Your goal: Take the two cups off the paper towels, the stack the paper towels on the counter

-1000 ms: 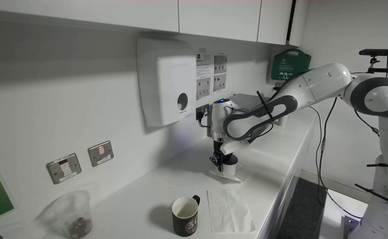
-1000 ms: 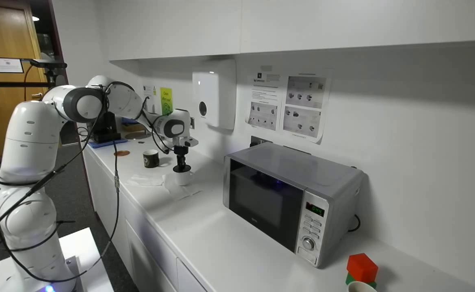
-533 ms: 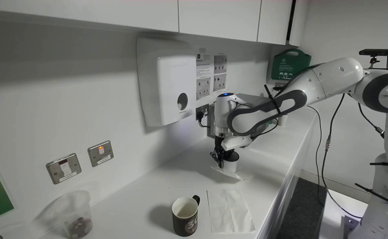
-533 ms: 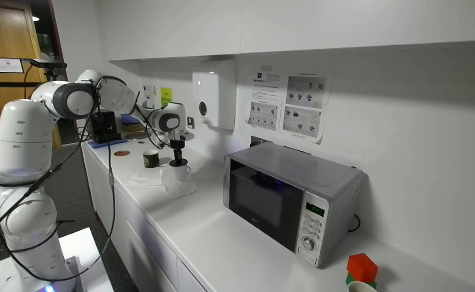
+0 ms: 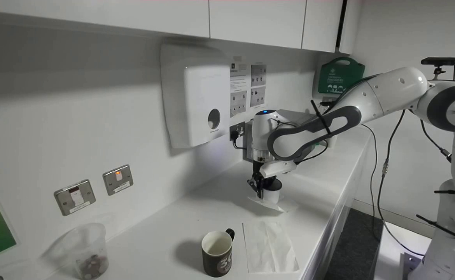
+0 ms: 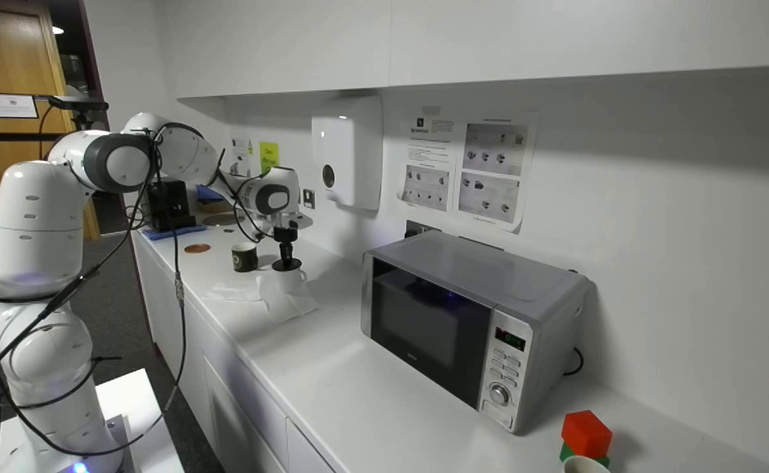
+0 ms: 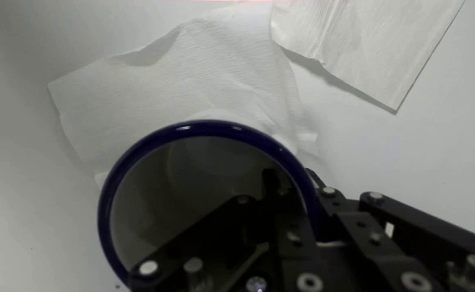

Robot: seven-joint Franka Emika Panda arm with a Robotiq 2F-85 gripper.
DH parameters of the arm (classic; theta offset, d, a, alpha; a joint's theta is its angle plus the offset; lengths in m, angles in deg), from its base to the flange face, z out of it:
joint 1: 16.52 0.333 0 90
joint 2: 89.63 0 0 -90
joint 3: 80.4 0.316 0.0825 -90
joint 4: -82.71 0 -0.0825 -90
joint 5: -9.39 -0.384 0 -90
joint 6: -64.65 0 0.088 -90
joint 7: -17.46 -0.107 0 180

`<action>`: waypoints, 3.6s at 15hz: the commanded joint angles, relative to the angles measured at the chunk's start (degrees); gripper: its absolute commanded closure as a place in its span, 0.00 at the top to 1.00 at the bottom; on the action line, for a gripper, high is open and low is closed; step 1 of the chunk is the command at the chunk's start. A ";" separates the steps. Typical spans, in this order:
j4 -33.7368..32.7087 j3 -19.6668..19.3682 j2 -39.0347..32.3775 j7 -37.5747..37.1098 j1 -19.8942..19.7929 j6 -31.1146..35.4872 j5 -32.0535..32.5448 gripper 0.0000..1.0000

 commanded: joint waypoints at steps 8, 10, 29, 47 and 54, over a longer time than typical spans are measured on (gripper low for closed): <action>-2.20 0.68 -4.78 0.15 -0.96 0.35 -3.43 0.01; -2.81 0.55 -5.95 0.05 -0.82 0.20 -3.88 0.01; -3.52 0.12 -4.88 -0.74 -0.68 -0.25 -3.96 1.00; -4.09 -0.09 -4.63 -0.86 -1.28 -0.86 -3.72 0.00; -2.27 -0.19 -2.21 -2.57 -0.76 -0.25 -3.07 0.02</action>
